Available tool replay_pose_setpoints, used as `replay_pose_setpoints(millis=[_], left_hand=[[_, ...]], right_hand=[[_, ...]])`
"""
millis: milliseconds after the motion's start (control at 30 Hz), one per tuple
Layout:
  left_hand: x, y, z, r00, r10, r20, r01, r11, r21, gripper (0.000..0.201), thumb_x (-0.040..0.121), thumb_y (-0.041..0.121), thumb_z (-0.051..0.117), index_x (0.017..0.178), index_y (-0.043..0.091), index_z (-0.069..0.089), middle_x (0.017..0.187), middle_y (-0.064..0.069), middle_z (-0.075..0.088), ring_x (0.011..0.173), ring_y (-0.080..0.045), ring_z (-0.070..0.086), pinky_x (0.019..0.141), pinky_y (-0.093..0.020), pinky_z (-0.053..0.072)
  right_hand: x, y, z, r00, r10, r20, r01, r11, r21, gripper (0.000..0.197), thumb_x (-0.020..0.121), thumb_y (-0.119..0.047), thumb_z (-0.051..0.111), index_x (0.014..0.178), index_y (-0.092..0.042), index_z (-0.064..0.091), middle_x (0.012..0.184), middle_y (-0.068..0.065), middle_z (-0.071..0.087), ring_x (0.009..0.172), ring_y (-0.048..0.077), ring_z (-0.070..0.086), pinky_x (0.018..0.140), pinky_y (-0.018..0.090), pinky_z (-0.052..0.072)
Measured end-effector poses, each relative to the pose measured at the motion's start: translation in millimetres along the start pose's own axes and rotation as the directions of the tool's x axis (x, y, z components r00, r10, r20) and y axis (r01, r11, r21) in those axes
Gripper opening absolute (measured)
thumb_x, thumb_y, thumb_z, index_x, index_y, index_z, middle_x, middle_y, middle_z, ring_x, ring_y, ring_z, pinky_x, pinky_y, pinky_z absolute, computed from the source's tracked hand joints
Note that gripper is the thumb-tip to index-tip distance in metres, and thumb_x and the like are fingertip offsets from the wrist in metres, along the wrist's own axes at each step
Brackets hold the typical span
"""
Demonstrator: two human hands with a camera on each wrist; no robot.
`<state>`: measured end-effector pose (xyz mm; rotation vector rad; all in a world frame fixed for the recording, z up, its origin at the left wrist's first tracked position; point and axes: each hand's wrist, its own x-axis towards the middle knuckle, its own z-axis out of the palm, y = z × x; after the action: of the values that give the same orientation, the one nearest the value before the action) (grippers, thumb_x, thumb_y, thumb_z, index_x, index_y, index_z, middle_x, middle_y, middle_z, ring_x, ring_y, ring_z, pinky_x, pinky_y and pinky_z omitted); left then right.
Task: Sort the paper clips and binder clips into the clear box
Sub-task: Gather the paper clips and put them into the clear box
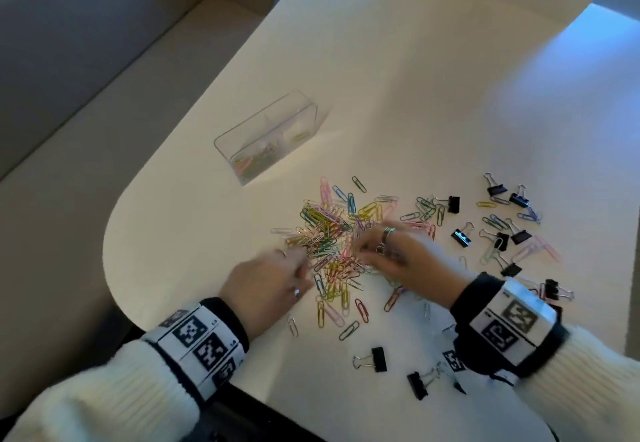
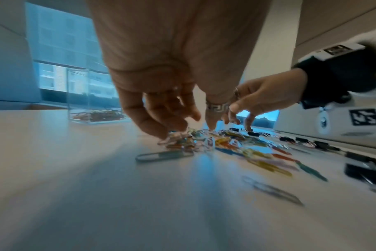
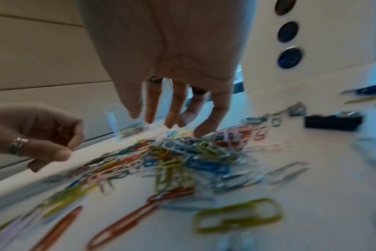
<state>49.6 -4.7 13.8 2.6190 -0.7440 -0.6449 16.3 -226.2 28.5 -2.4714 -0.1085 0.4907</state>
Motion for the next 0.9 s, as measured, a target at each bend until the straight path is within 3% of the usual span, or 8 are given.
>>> replay_pose_setpoints(millis=[100, 200, 367, 433, 533, 633, 767, 900], left_hand=[[3, -9, -12, 0.979, -0.137, -0.148, 0.131, 0.99, -0.049, 0.033, 0.086, 0.045, 0.053, 0.11, 0.024, 0.044, 0.107, 0.003, 0.042, 0.095, -0.018, 0.051, 0.074, -0.033, 0.046], [8, -15, -10, 0.963, -0.26, -0.074, 0.26, 0.965, -0.012, 0.049, 0.085, 0.044, 0.054, 0.125, 0.022, 0.036, 0.122, -0.004, 0.034, 0.113, -0.023, 0.046, 0.084, -0.038, 0.045], [23, 9, 4, 0.989, -0.147, 0.019, 0.147, 0.957, -0.249, 0.047, 0.086, 0.032, 0.059, 0.127, 0.021, 0.039, 0.124, -0.002, 0.037, 0.113, -0.019, 0.047, 0.099, -0.038, 0.044], [29, 17, 5, 0.989, -0.139, -0.042, 0.119, 0.942, -0.313, 0.043, 0.086, 0.025, 0.058, 0.126, 0.02, 0.041, 0.123, -0.003, 0.038, 0.113, -0.019, 0.046, 0.099, -0.036, 0.042], [40, 19, 0, 0.969, -0.141, -0.203, 0.095, 0.97, -0.223, 0.048, 0.087, 0.019, 0.054, 0.132, 0.017, 0.038, 0.132, -0.006, 0.035, 0.121, -0.023, 0.035, 0.104, -0.035, 0.033], [49, 21, 0, 0.991, -0.069, -0.116, 0.053, 0.989, -0.136, 0.053, 0.087, 0.013, 0.05, 0.138, 0.016, 0.034, 0.142, -0.005, 0.031, 0.126, -0.025, 0.028, 0.106, -0.035, 0.027], [49, 25, 2, 0.997, 0.064, -0.032, -0.07, 0.969, -0.238, 0.044, 0.088, 0.004, 0.046, 0.13, 0.014, 0.047, 0.133, -0.004, 0.044, 0.124, -0.02, 0.036, 0.104, -0.029, 0.03], [46, 17, -19, 0.967, 0.067, -0.244, -0.126, 0.964, -0.236, 0.036, 0.089, 0.005, 0.047, 0.122, 0.017, 0.054, 0.129, -0.002, 0.047, 0.122, -0.017, 0.036, 0.103, -0.024, 0.026]], right_hand=[[-9, 15, -10, 0.963, 0.227, -0.147, -0.248, 0.957, -0.149, 0.045, 0.09, -0.045, 0.046, 0.13, -0.026, 0.044, 0.127, -0.002, 0.041, 0.104, 0.013, 0.053, 0.093, 0.025, 0.044], [-14, 23, -8, 0.918, 0.38, -0.115, -0.397, 0.874, -0.281, 0.058, 0.088, -0.054, 0.042, 0.137, -0.025, 0.033, 0.137, 0.005, 0.031, 0.124, 0.028, 0.039, 0.103, 0.04, 0.039], [-10, 7, 5, 0.951, 0.297, -0.08, -0.307, 0.93, -0.202, 0.061, 0.087, -0.055, 0.044, 0.139, -0.026, 0.031, 0.138, 0.001, 0.03, 0.125, 0.022, 0.031, 0.106, 0.034, 0.032], [-5, 2, 7, 0.955, 0.281, -0.092, -0.293, 0.942, -0.163, 0.067, 0.085, -0.057, 0.047, 0.141, -0.027, 0.026, 0.139, 0.0, 0.028, 0.125, 0.022, 0.031, 0.105, 0.037, 0.034], [2, 2, 7, 0.937, 0.333, -0.109, -0.348, 0.92, -0.178, 0.083, 0.077, -0.066, 0.049, 0.144, -0.029, 0.016, 0.141, 0.0, 0.021, 0.129, 0.025, 0.026, 0.103, 0.048, 0.037], [8, -1, 11, 0.936, 0.35, -0.02, -0.347, 0.917, -0.198, 0.093, 0.069, -0.069, 0.057, 0.143, -0.031, 0.015, 0.143, -0.003, 0.016, 0.13, 0.028, 0.029, 0.102, 0.053, 0.036], [13, -7, 22, 0.958, 0.287, 0.003, -0.284, 0.951, -0.12, 0.089, 0.066, -0.049, 0.074, 0.139, -0.033, 0.027, 0.135, -0.002, 0.021, 0.123, 0.026, 0.036, 0.101, 0.047, 0.041], [19, -7, 21, 0.955, 0.295, -0.021, -0.293, 0.953, 0.073, 0.067, 0.066, -0.033, 0.079, 0.124, -0.033, 0.046, 0.122, -0.005, 0.032, 0.119, 0.021, 0.039, 0.103, 0.037, 0.037]])
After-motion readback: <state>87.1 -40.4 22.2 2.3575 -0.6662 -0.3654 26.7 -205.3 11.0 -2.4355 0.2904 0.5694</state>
